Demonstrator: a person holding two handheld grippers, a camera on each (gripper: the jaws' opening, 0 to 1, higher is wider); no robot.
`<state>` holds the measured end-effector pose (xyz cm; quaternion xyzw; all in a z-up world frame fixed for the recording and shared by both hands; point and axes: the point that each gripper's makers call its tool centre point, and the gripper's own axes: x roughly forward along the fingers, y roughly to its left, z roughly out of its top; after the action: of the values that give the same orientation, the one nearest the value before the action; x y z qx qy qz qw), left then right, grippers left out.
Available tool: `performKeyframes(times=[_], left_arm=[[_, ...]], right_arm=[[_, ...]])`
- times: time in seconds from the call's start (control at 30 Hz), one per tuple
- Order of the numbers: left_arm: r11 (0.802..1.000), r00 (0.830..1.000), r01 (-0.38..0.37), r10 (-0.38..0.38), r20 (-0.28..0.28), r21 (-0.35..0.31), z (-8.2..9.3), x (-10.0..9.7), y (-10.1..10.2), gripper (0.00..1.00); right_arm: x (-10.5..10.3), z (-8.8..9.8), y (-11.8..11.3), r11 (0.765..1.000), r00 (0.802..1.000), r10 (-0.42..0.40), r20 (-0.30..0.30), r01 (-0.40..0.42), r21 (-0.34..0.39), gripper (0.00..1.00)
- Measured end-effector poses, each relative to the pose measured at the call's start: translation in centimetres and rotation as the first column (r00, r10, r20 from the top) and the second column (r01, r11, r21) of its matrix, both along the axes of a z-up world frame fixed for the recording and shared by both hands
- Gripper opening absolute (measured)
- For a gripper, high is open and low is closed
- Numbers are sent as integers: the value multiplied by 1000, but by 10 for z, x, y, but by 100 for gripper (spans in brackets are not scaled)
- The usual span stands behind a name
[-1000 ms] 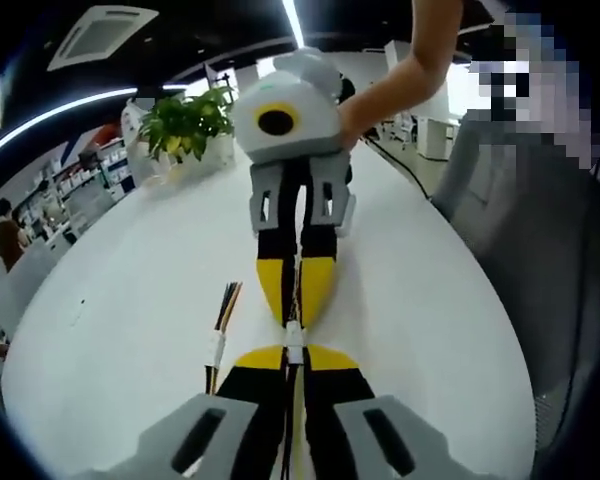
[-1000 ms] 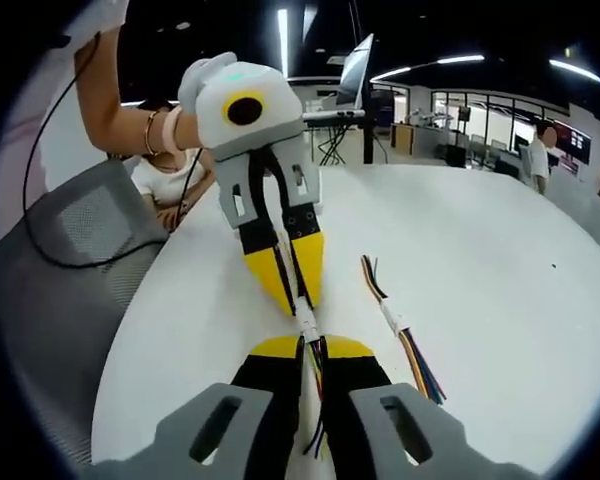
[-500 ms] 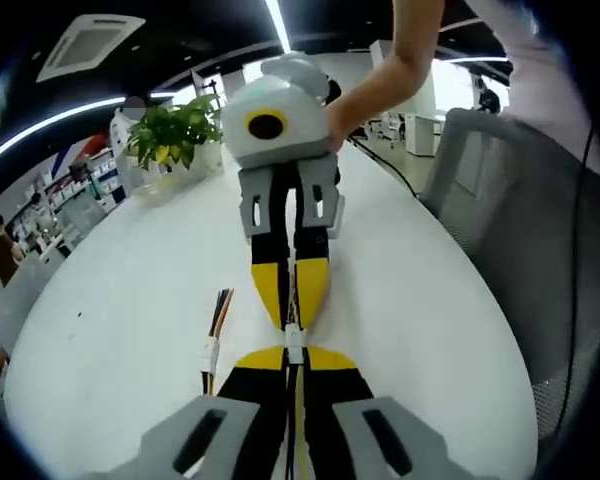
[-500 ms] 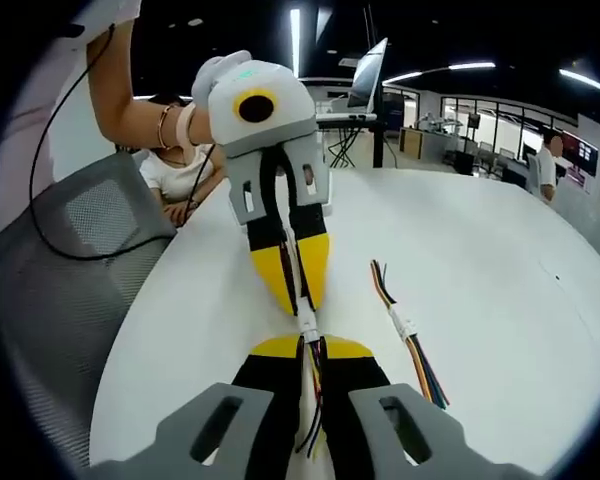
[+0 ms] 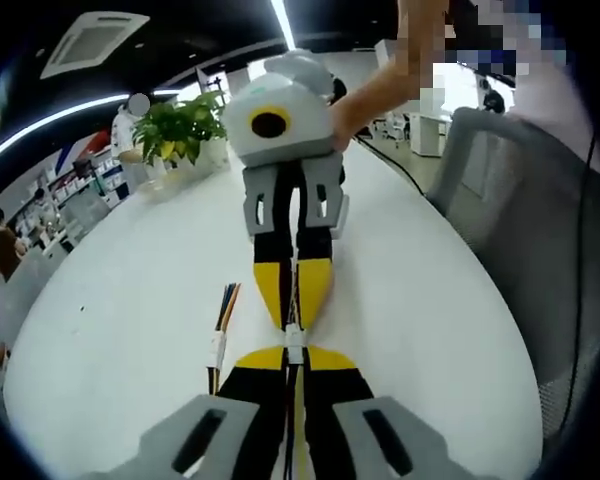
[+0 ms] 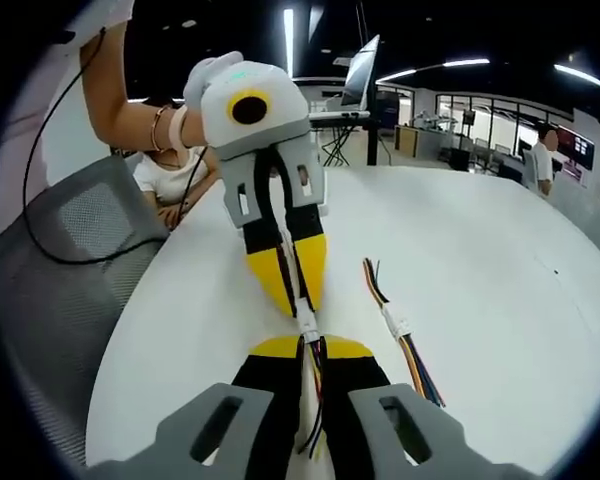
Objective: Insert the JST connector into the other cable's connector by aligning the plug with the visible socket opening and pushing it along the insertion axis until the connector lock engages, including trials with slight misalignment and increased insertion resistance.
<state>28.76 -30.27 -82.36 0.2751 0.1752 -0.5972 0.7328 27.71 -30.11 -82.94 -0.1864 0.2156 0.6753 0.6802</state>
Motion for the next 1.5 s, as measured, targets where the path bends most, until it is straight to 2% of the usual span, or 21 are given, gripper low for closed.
performKeyframes(times=[0.2, 0.4, 0.5, 0.77, 0.9, 1.5], left_arm=[[999, 999, -38, 38, -5, -33, 0, 13, 3, 0], [999, 999, -38, 38, -8, -20, -8, 23, 1, 0], [998, 998, -54, 54, -23, -35, -10, 26, 1, 0], [998, 998, -53, 52, -36, -39, -18, 29, -2, 0], [997, 997, -55, 52, -52, -53, -18, 28, -2, 0], [995, 994, -81, 75, -85, -62, -19, 28, -4, 0]], right_arm=[[12, 3, 1, 1000, 999, -19, 27, 18, 14, 2], [24, -5, 1, 1000, 999, -28, 44, 28, -4, 2], [27, -6, -1, 999, 998, -40, 40, 40, -1, 2], [30, -12, -3, 999, 998, -47, 39, 47, -12, 3], [32, -14, -4, 998, 998, -59, 15, 59, -8, 3], [33, -15, -7, 997, 997, -76, 19, 76, -10, 4]])
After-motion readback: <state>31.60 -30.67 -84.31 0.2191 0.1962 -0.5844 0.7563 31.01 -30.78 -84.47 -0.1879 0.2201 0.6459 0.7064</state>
